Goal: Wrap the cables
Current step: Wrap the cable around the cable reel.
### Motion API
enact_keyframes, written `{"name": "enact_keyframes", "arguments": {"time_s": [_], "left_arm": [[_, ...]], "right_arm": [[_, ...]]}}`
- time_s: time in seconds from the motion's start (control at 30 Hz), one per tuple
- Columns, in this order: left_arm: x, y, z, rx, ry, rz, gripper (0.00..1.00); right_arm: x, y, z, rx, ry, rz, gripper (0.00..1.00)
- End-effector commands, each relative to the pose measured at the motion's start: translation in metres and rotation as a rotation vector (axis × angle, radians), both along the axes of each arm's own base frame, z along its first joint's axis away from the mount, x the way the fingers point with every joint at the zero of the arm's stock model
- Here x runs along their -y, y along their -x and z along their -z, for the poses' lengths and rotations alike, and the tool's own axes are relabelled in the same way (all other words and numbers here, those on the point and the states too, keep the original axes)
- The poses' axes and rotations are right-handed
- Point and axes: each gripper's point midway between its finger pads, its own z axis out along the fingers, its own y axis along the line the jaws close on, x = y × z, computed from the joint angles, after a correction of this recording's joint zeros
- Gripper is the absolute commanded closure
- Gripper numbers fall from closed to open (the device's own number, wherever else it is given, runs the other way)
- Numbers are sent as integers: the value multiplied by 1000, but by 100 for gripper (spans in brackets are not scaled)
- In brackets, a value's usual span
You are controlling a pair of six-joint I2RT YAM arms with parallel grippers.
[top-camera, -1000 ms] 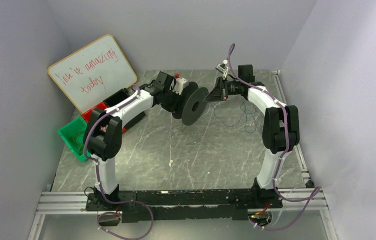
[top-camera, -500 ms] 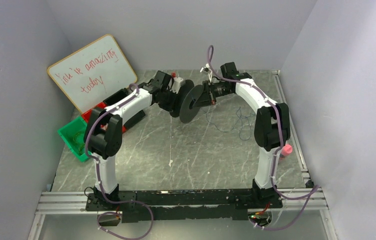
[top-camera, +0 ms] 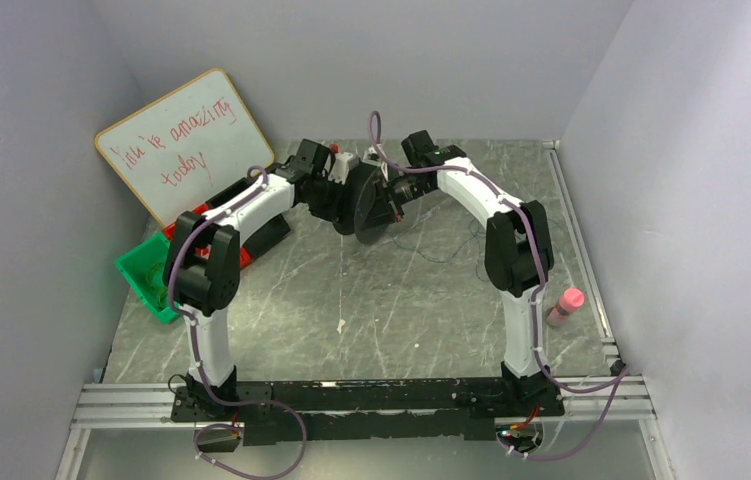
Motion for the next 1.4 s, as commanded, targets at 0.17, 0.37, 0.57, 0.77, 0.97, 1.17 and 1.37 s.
{"name": "enact_keyframes", "arguments": {"time_s": [0.17, 0.37, 0.57, 0.77, 0.97, 1.17, 1.37], "left_arm": [[-50, -44, -33, 34, 153, -266, 98], [-63, -48, -49, 30, 254, -301, 98], [-81, -50, -67, 45, 355, -326, 98], [-95, -53, -75, 37, 438, -346, 98], [-101, -52, -81, 21, 504, -346, 98], [-108, -49, -102, 58, 573, -321, 98], [-113, -44, -125, 114, 622, -278, 98]], "right_arm": [[-3, 38, 9, -165, 56, -58, 96], [-4, 39, 17, -191, 65, -63, 95], [-3, 40, 26, -215, 75, -69, 94], [-3, 39, 33, -228, 85, -74, 95], [-2, 38, 37, -245, 81, -79, 95], [4, 29, 35, -294, 39, -55, 95], [20, 10, 34, -329, -3, 8, 96]]}}
